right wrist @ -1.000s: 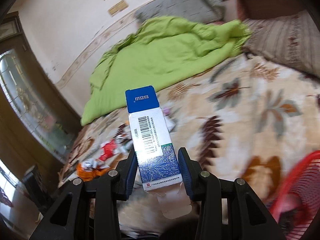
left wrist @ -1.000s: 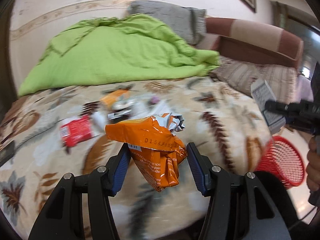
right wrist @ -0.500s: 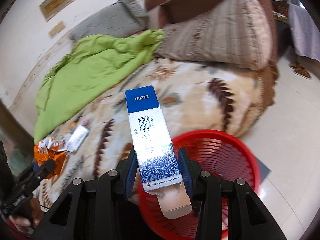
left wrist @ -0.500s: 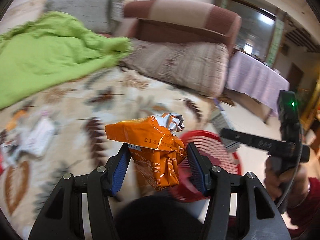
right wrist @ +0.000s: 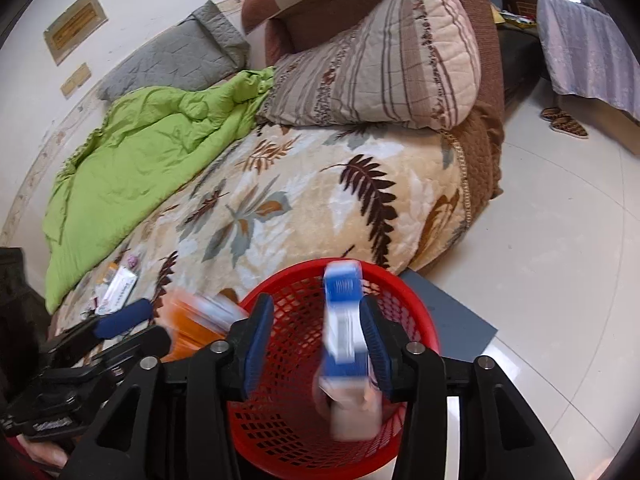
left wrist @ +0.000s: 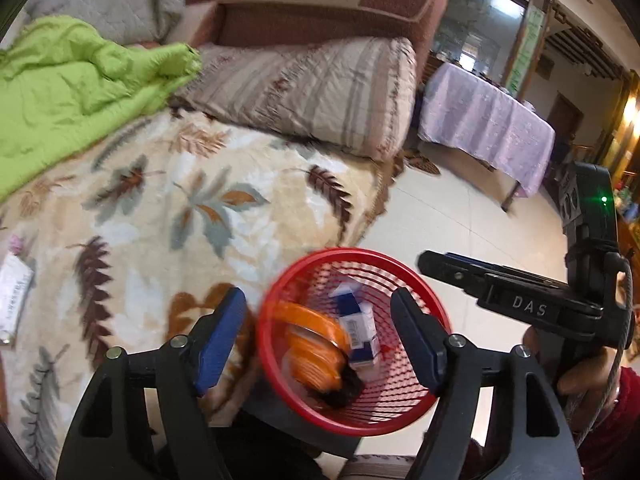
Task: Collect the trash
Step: 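Carry both items over the red basket and open both tools to drop them, then move both open tools back over the trash on the bed, then grasp the white medicine box with the right tool while the left tool grasps the red box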
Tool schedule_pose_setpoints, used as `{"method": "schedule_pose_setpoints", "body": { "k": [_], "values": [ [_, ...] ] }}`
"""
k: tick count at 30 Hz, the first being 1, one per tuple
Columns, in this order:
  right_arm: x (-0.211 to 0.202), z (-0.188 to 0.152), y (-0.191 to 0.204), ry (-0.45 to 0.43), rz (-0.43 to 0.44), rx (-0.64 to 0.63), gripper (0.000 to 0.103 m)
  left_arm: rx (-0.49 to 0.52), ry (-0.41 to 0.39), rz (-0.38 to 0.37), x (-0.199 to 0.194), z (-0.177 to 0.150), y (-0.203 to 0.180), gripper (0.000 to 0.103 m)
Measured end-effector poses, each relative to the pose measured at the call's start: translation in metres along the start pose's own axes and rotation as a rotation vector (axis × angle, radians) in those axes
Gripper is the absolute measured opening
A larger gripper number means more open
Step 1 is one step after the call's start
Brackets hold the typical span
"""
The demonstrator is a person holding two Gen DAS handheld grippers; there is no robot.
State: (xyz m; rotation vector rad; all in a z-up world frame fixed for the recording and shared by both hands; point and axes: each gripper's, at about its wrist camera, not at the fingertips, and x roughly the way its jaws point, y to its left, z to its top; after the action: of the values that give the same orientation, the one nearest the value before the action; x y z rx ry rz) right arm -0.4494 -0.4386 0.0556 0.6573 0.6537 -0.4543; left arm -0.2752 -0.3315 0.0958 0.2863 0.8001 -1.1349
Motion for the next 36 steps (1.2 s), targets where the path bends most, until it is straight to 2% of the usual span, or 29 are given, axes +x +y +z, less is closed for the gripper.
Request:
{"method": "schedule_pose_setpoints", "body": {
  "k": [5,7,9,12,15,20,24,25,30,33,36],
  "values": [
    [0.018,0.028,0.0,-0.034,-0.016,-0.004,0.056,-0.042,-0.05,0.089,-0.029,-0.008,0.029,0.075],
    [0.033,0.044,0.0,-0.041,0.007,-0.011,0.058,-0.059,-0.074,0.15,-0.043,-0.014,0.043,0.075],
    [0.038,0.045,0.011,-0.039,0.031,-0.025,0.059,-0.075,-0.094,0.192,-0.06,-0.022,0.061,0.075],
    [0.05,0.042,0.035,0.018,0.098,-0.059,0.06,-0.129,-0.105,0.227,-0.084,-0.04,0.092,0.075],
    [0.059,0.034,0.067,0.054,0.161,-0.123,0.06,-0.195,-0.09,0.246,-0.106,-0.062,0.124,0.075],
    [0.084,0.018,0.13,0.125,0.23,-0.247,0.06,-0.256,-0.114,0.397,-0.138,-0.096,0.17,0.075],
    [0.103,0.008,0.182,0.156,0.284,-0.322,0.06,-0.371,-0.075,0.463,-0.154,-0.125,0.218,0.075],
    [0.107,0.006,0.195,0.164,0.3,-0.337,0.06,-0.41,-0.078,0.498,-0.161,-0.133,0.234,0.075],
    [0.133,-0.003,0.259,0.206,0.361,-0.399,0.06,-0.542,-0.139,0.598,-0.189,-0.158,0.286,0.075],
    [0.156,-0.006,0.295,0.244,0.384,-0.415,0.06,-0.592,-0.185,0.707,-0.206,-0.169,0.309,0.075],
    [0.185,-0.002,0.323,0.29,0.4,-0.376,0.06,-0.639,-0.204,0.715,-0.212,-0.174,0.321,0.075]
  ]
}}
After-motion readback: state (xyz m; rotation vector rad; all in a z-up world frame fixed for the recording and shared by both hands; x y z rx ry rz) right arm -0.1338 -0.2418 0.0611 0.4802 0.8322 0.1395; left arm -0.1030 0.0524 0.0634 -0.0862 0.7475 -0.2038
